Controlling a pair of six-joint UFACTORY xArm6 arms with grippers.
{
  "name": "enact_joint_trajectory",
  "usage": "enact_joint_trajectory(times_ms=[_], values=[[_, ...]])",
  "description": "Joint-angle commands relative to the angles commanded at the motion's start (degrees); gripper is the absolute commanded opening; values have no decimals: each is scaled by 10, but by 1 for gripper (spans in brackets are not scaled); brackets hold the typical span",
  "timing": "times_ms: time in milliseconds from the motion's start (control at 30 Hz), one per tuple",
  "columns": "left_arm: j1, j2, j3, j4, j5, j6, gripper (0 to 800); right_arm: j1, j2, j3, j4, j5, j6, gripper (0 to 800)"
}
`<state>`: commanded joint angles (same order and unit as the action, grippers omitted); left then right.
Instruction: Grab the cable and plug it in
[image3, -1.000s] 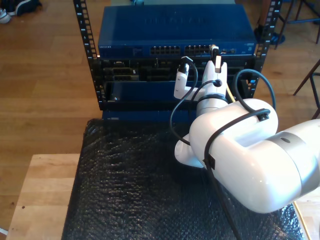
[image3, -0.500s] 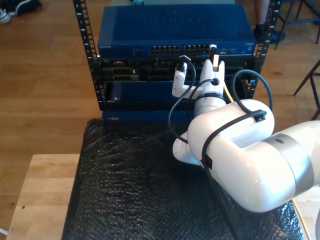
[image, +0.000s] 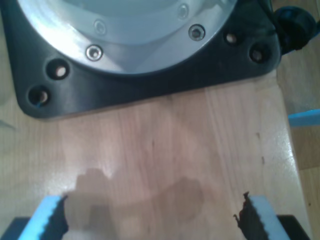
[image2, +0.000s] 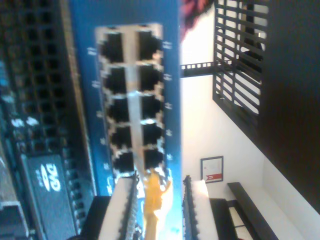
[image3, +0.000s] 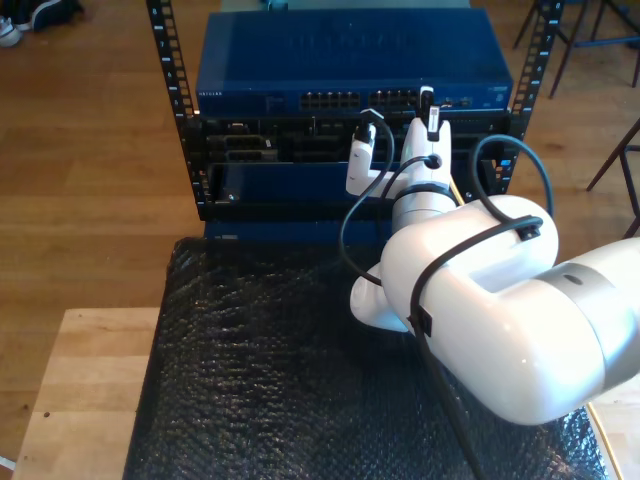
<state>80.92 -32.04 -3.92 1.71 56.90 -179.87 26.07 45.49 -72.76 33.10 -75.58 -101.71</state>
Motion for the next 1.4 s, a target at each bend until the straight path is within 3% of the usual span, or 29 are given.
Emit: enact_joint_trajectory(times_ms=[433, 767, 1400], values=[[0, 0, 0, 0, 0, 0, 800, 2, -105, 115, 2, 64, 0, 316], [0, 0, 0, 0, 0, 0, 800, 2, -216, 186, 9, 237, 2, 480], [0, 0, 0, 0, 0, 0, 800, -47, -455, 301, 9, 532, 1, 635]])
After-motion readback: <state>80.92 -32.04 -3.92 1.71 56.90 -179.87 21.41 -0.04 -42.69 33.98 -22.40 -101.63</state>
